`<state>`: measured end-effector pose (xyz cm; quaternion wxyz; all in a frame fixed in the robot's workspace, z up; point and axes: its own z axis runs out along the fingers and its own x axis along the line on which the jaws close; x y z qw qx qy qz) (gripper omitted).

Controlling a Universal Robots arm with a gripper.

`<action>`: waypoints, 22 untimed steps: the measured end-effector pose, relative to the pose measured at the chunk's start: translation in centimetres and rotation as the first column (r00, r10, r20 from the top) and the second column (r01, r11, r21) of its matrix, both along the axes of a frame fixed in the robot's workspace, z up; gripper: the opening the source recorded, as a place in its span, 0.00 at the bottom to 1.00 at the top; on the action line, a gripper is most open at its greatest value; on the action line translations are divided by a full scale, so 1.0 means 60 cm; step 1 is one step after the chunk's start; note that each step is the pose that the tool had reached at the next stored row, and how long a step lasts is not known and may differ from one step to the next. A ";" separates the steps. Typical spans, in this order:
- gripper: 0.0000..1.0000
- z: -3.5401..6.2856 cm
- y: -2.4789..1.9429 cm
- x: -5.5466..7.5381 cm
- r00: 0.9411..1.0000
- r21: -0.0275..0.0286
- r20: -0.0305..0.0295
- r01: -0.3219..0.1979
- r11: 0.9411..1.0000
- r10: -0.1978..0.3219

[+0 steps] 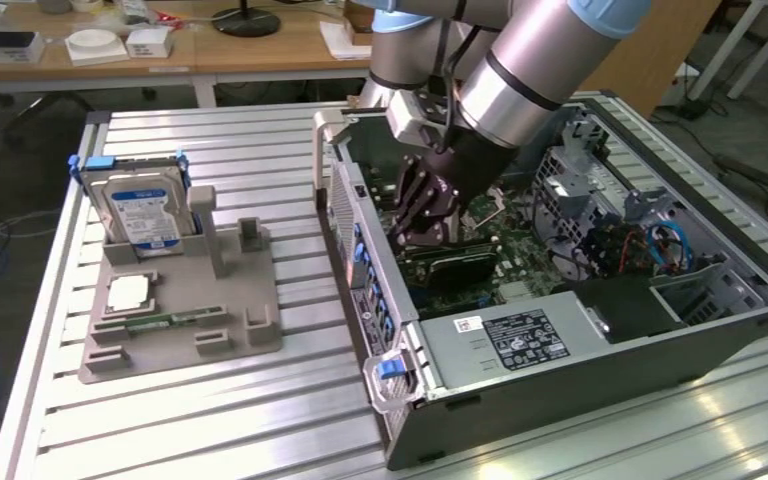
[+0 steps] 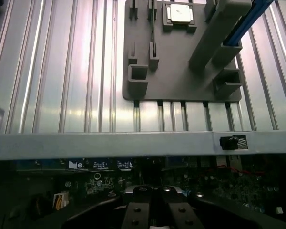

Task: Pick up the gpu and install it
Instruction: 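Press down on the gpu until it lock into place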

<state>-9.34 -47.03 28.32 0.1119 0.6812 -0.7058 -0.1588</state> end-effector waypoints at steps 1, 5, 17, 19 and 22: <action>0.10 0.000 0.0000 0.004 1.000 0.000 0.000 0.000 1.000 0.000; 0.10 0.000 0.0000 0.017 1.000 0.000 -0.001 0.000 1.000 0.000; 0.10 0.000 0.0015 0.017 1.000 0.000 0.018 0.000 1.000 0.000; 0.10 0.000 0.0020 0.016 0.999 0.000 0.033 0.000 1.000 0.000; 0.10 0.000 0.0029 0.013 0.998 0.000 0.059 0.000 1.000 0.000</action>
